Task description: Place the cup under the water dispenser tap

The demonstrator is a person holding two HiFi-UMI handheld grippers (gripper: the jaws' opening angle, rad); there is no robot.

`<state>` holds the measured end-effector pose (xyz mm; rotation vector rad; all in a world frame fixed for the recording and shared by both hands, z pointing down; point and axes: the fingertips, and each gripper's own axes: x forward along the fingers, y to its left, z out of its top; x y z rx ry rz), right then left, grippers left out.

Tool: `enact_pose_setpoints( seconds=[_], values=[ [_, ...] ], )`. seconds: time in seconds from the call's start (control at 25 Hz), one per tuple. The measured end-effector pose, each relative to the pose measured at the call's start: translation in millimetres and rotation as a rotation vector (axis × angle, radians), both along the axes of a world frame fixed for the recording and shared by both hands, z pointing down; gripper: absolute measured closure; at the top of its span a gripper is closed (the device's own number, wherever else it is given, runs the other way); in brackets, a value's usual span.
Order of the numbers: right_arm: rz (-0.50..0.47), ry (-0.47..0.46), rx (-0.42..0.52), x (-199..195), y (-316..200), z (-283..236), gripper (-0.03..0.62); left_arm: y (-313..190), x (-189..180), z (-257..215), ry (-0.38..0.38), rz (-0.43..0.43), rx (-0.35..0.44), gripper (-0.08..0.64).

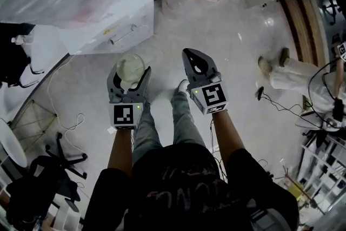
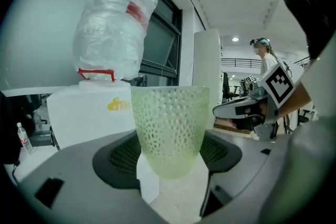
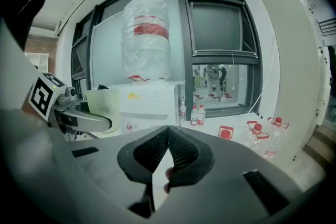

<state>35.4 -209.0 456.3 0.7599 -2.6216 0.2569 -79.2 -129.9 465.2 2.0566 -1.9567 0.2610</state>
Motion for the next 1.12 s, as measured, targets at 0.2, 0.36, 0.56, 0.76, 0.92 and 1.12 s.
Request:
enact_pose_setpoints(
  seconds=[0.2, 0.36, 0.56, 0.76, 0.92, 1.12],
  values=[
    [-0.003, 0.008, -0.032, 3.9, -2.2, 37.5, 0.578, -9.4, -4.2, 33.3, -0.001, -0.036, -0.001, 0.21],
    [-0.009, -0.002, -0.045, 4.7, -4.3, 63.6, 0.578, -15.2, -6.2, 59.6, -0.008, -0.063, 0.0, 0.21],
    [-0.03, -0.001, -0.047, 7.6, -9.9, 95.7, 0.578, -21.3, -10.0, 86.6, -0.028, -0.102, 0.004, 0.21],
    [-0.052, 0.001, -0.055, 11.4, -15.7, 131.6, 0.578, -24.7, -11.1, 122.6, -0.067, -0.111, 0.002, 0.21],
    [-0.066, 0.015, -0.081, 15.9, -21.5, 165.8, 0.578, -32.2, -10.5, 149.9, -0.071, -0.129, 0.004, 0.21],
    [-0.07, -0.014, -0.082, 6.6, -32.7, 195.0, 0.578, -44.5, -19.9, 179.3, -0.077, -0.159, 0.025, 0.21]
  ],
)
